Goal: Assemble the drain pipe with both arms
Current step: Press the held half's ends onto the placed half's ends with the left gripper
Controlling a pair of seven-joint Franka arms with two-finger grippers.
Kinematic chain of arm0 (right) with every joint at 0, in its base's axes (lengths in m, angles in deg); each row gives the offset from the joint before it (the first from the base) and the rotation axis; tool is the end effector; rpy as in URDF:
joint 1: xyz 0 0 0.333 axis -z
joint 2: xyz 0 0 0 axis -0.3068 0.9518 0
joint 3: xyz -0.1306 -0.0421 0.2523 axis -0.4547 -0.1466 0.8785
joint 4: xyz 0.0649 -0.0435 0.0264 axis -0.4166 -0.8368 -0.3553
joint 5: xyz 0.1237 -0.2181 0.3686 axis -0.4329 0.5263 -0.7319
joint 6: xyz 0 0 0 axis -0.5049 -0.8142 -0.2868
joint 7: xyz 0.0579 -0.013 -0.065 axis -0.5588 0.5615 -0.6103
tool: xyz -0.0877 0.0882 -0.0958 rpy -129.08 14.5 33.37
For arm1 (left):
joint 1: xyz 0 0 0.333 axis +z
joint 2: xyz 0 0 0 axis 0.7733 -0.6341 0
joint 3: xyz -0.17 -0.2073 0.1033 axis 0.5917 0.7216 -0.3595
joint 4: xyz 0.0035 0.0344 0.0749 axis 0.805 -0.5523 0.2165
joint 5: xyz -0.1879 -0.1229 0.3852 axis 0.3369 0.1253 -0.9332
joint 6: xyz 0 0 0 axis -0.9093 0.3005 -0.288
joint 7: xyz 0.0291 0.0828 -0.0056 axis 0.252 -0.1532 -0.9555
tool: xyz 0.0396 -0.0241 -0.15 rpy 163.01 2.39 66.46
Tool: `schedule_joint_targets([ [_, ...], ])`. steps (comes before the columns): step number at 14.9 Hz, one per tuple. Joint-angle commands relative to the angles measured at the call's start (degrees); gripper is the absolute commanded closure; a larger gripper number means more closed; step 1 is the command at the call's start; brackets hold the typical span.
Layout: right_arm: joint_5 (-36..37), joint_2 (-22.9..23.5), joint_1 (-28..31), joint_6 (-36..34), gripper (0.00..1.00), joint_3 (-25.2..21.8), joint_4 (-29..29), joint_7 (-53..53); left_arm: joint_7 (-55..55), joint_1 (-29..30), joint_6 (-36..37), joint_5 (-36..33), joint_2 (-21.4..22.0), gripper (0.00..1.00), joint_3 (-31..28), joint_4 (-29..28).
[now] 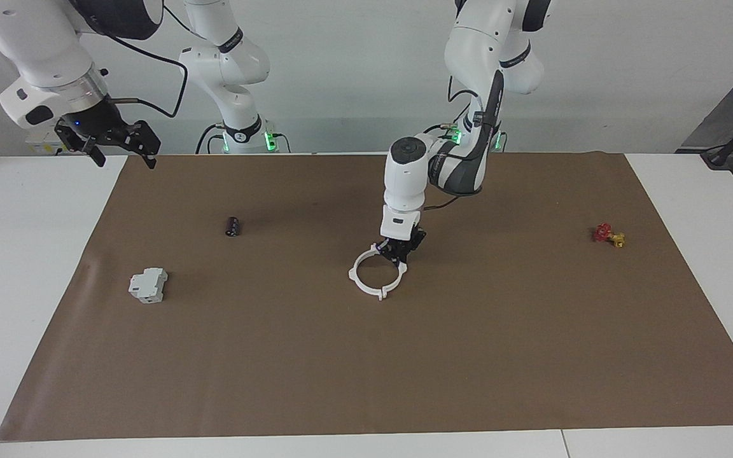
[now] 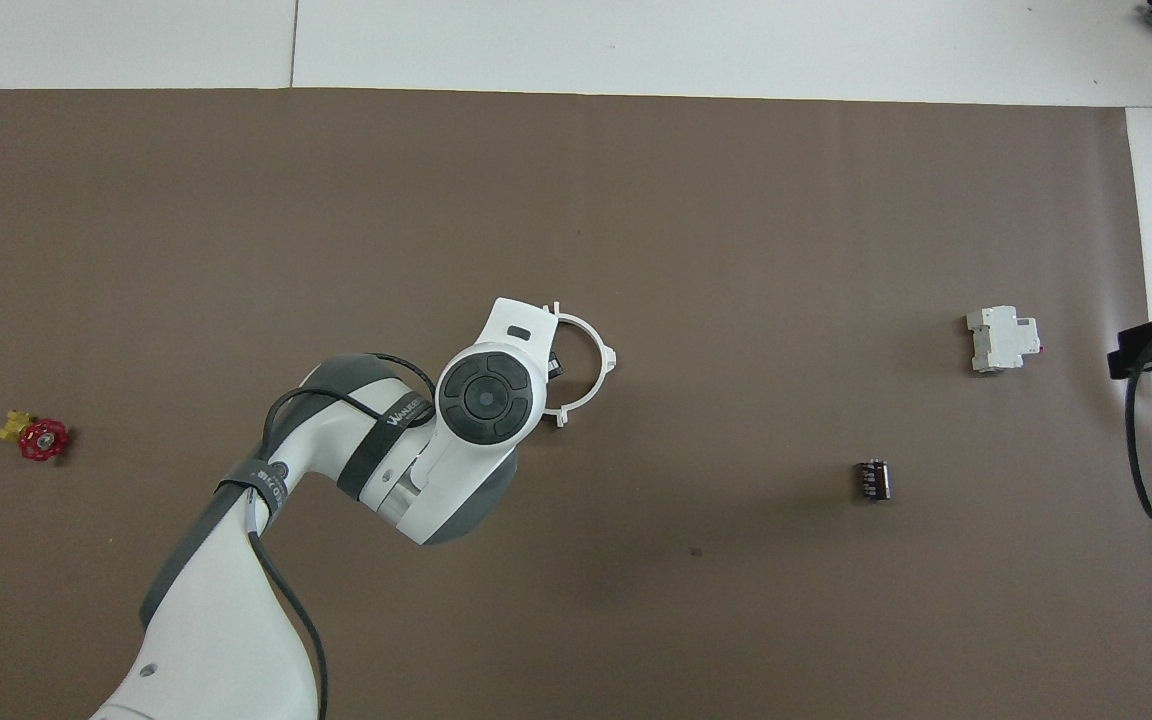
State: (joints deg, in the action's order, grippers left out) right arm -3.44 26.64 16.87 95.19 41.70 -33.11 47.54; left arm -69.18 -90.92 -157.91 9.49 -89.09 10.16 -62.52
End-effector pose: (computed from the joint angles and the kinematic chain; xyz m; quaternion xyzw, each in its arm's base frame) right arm 0.5820 -0.0640 0.5443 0.9986 -0.0232 -0.0429 0.0222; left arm 0.5263 -0.3918 0.1851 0.9775 0.1953 0.0772 0.0172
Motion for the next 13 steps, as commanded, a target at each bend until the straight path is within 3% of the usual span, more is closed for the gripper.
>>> schedule_joint_targets([
  [1, 0.0, -1.3, 0.6, 0.0, 0.00, 0.3, -1.2, -1.4, -1.3, -1.0, -1.9, -1.4, -0.7, 1.00, -1.0, -0.3],
  [10, 0.0, -1.3, 0.6, 0.0, 0.00, 0.3, -1.2, -1.4, -1.3, -1.0, -2.5, -1.4, -0.8, 1.00, -1.0, -0.3],
  [11, 0.0, -1.3, 0.6, 0.0, 0.00, 0.3, -1.2, -1.4, -1.3, -1.0, -2.4, -1.4, -0.8, 0.86, -1.0, -0.3],
  [12, 0.0, -1.3, 0.6, 0.0, 0.00, 0.3, -1.2, -1.4, -1.2, -1.0, -2.3, -1.4, -0.8, 0.40, -1.0, -0.3],
  [13, 0.0, -1.3, 0.6, 0.0, 0.00, 0.3, -1.2, -1.4, -1.2, -1.0, -2.1, -1.5, -0.8, 0.00, -1.0, -0.4],
])
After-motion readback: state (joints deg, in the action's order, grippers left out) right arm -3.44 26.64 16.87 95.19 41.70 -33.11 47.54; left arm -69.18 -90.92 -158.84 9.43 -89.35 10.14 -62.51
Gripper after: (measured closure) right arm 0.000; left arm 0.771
